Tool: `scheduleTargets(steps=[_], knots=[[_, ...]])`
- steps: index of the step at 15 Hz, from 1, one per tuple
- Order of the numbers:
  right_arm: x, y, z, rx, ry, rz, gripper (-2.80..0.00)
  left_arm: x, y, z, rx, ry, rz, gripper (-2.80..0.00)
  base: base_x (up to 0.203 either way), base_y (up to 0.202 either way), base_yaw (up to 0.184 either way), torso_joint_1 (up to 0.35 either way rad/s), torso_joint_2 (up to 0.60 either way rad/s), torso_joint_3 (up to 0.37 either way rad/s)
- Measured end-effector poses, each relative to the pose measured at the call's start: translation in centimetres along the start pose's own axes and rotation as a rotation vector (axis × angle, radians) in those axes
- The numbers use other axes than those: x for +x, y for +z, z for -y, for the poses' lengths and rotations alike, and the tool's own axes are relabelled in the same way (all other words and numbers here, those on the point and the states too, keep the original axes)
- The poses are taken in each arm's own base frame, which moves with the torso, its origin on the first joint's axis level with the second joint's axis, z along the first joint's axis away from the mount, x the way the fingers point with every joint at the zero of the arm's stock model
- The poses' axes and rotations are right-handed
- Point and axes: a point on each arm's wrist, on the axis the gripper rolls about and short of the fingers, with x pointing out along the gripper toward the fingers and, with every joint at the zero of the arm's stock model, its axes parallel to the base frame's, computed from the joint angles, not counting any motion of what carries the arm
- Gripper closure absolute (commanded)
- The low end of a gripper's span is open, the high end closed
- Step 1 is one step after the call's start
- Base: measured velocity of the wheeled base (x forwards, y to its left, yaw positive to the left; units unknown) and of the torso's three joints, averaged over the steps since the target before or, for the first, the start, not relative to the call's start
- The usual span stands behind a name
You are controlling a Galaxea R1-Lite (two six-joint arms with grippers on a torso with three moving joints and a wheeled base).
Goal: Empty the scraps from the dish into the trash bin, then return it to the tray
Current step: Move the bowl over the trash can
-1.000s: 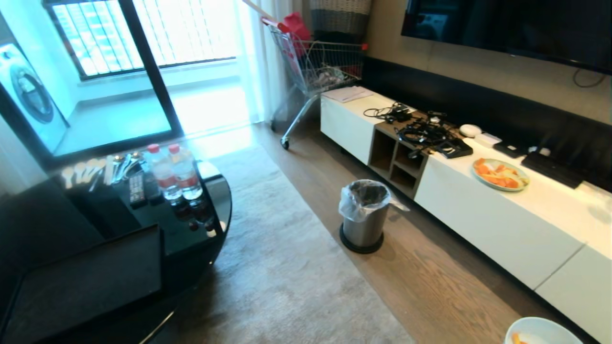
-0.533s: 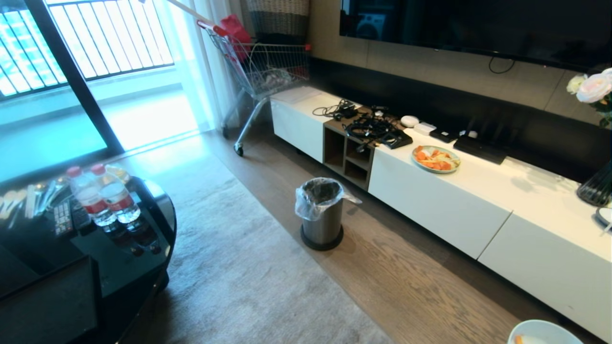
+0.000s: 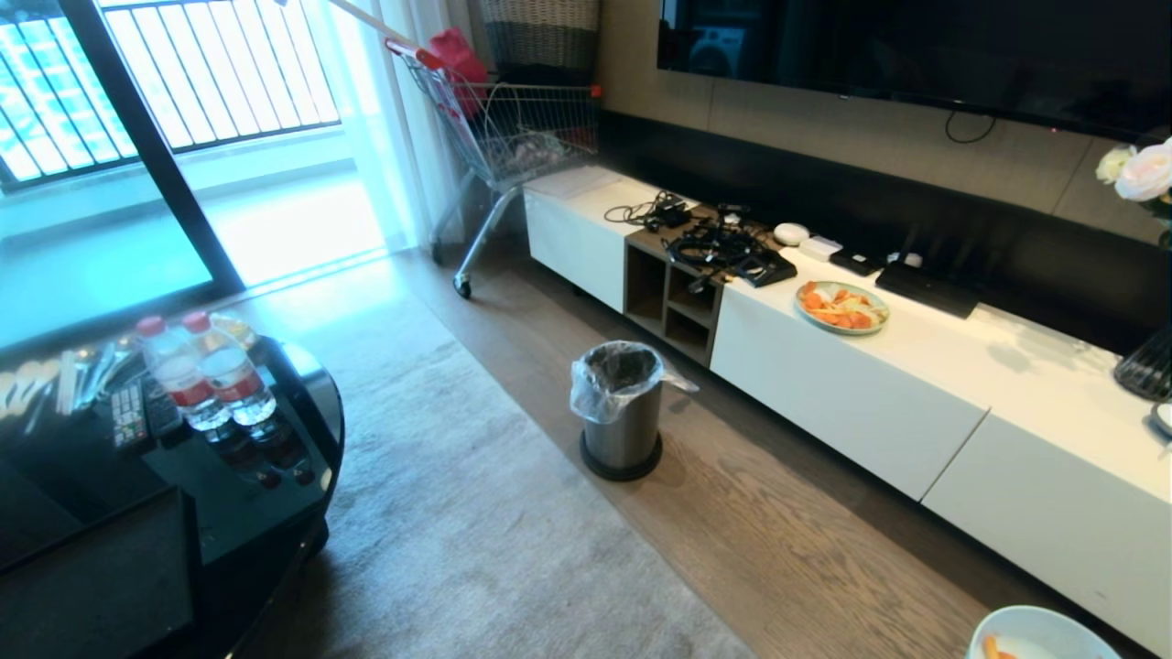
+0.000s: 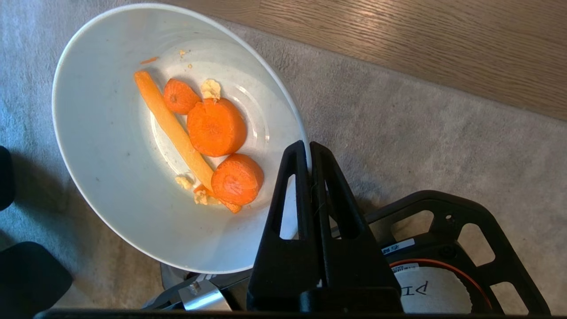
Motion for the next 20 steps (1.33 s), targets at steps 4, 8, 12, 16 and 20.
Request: scheduleTargets(steps=[4,8,12,16,20], knots=[[-0.02,0.01,-0.01,-0.002,0.000,-0.001,0.00,0.00,0.00,0.00,0.000,0.000,0.000,0.00,0.000,0.000,0.000,0.000,0.00,0.000],[-0.06,-0.02,0.01,-0.029,0.001,0.000,0.00,0.00,0.00,0.00,0.000,0.000,0.000,0.00,0.000,0.000,0.000,0.000,0.00,0.000],[-0.03,-0.08,0.06,-0.029,0.001,-0.002,0.00,0.00,0.00,0.00,0.000,0.000,0.000,0.00,0.000,0.000,0.000,0.000,0.00,0.000],[-0.04,-0.07,0.04,-0.027,0.005,0.000,0.00,0.00,0.00,0.00,0.000,0.000,0.000,0.00,0.000,0.000,0.000,0.000,0.00,0.000],[-0.13,-0.07,0.06,-0.023,0.009,0.005,0.00,0.00,0.00,0.00,0.000,0.000,0.000,0.00,0.059,0.000,0.000,0.002,0.00,0.003]])
